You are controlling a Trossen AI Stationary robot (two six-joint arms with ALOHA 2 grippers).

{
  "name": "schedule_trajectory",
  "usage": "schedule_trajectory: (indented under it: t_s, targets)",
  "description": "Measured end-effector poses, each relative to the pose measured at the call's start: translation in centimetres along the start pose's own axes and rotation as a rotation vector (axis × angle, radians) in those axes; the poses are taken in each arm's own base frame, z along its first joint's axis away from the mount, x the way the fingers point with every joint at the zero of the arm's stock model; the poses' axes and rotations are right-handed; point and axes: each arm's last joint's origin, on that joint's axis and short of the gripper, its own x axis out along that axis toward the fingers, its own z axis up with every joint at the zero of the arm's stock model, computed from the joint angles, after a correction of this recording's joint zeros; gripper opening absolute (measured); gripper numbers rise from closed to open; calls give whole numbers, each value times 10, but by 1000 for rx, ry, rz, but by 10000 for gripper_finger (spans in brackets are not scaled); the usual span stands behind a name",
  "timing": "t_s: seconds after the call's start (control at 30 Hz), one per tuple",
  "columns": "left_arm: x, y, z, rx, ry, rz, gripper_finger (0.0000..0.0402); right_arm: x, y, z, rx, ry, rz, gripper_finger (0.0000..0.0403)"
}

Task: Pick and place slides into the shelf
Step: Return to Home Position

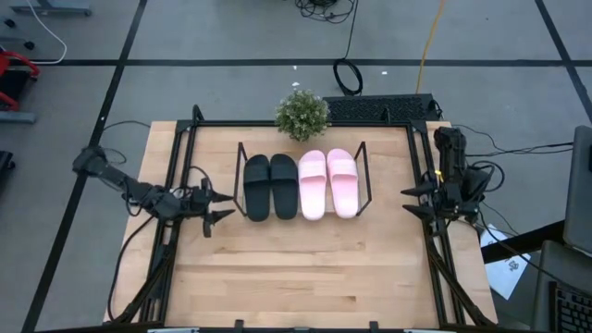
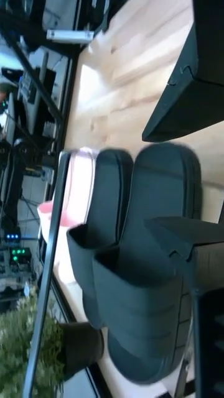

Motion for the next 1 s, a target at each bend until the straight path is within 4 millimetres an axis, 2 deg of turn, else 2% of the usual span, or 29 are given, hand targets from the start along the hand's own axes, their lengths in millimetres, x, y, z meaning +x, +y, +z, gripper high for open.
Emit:
schedule_trajectory:
  t_s: [0.37,0.6,0.8,1.0]
  targets:
    - [13,26,2,-20,70,-36,204,4,-5,1,-47,-13,-102,183]
    - [12,25,-1,-111,148,-217,198,4,-5,1,-35,-13,-101,183]
    - [14,23,-5,-116,192,-210,199,4,-4,0,-37,-10,-101,183]
    - [22,23,-20,-203,371,-162,202,4,-5,0,-29,19,-127,183]
